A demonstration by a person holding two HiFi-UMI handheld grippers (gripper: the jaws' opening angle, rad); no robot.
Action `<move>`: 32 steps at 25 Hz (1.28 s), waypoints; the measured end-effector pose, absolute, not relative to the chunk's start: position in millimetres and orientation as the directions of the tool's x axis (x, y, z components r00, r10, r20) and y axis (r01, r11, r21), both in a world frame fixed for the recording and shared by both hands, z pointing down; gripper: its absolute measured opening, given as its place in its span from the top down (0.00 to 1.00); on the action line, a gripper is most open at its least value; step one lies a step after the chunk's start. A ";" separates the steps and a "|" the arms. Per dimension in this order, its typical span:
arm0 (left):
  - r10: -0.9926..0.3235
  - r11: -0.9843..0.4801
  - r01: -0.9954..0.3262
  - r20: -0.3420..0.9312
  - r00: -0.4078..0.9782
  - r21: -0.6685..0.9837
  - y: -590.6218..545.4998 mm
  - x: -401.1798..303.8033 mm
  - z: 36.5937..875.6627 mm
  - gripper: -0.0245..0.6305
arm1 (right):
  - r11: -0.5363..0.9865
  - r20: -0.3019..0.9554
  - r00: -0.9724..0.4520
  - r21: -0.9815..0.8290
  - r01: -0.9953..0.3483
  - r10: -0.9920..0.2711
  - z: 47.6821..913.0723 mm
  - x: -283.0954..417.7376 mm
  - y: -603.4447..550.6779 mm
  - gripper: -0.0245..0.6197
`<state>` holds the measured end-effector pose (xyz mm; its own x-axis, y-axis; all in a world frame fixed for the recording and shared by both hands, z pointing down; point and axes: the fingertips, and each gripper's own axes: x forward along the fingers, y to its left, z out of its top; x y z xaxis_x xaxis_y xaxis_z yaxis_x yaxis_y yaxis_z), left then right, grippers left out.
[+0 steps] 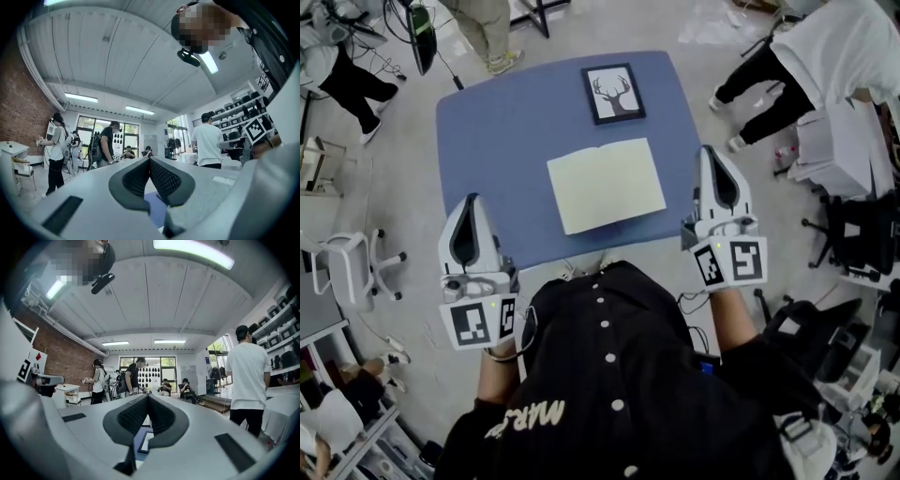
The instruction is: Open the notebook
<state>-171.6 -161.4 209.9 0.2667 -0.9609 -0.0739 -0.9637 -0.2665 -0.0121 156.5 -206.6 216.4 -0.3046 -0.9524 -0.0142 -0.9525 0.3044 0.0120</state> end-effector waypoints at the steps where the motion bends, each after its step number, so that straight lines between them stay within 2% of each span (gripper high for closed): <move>1: -0.961 -0.263 -0.965 -0.082 0.263 -0.016 -162.1 -174.5 205.6 0.96 | 0.299 -0.028 -0.299 0.013 -0.954 -0.954 210.1 157.8 -204.8 0.95; 12: -0.965 -0.218 -0.976 -0.145 0.220 -0.032 -153.5 -205.2 174.2 0.96 | 0.262 -0.125 -0.259 -0.009 -0.965 -0.958 169.2 173.7 -188.2 0.95; 21: -0.975 -0.177 -0.983 -0.128 0.181 -0.041 -147.6 -223.1 178.2 0.96 | 0.252 -0.127 -0.248 -0.016 -0.968 -0.960 172.0 178.6 -182.1 0.95; 32: -0.970 -0.193 -0.979 -0.136 0.200 -0.058 -145.6 -217.3 177.3 0.96 | 0.276 -0.113 -0.274 -0.006 -0.961 -0.955 178.7 165.4 -180.1 0.96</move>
